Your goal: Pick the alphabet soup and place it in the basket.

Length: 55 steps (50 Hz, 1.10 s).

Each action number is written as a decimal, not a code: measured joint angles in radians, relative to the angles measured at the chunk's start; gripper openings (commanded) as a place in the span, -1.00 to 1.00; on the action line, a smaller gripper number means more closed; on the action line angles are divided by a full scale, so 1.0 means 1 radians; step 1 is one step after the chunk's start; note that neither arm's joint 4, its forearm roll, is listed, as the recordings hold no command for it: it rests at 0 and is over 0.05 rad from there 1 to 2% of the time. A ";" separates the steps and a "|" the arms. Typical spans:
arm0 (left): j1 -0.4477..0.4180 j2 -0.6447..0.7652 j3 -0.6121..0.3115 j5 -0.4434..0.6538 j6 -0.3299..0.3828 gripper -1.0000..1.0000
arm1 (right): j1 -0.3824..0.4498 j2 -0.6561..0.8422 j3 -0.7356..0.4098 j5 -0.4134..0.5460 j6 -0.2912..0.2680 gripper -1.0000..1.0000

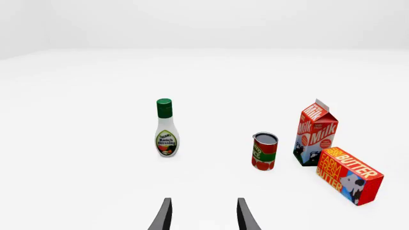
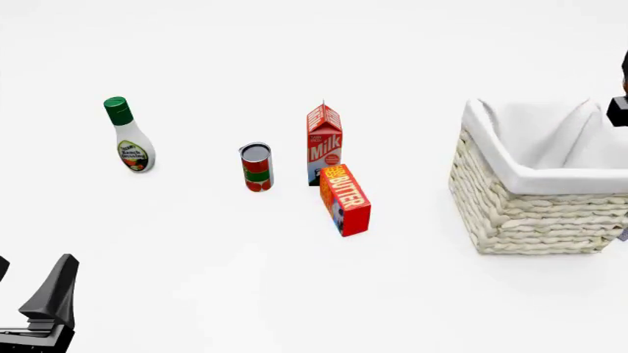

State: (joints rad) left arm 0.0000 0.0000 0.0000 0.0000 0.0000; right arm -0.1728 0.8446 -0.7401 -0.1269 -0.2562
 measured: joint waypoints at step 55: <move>0.000 0.000 0.000 0.000 0.000 1.00 | -0.024 0.321 -0.243 0.233 -0.095 -1.00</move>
State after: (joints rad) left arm 0.0000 0.0000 0.0000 0.0000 0.0000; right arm -0.1965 1.1658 -0.9826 0.1062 -0.3511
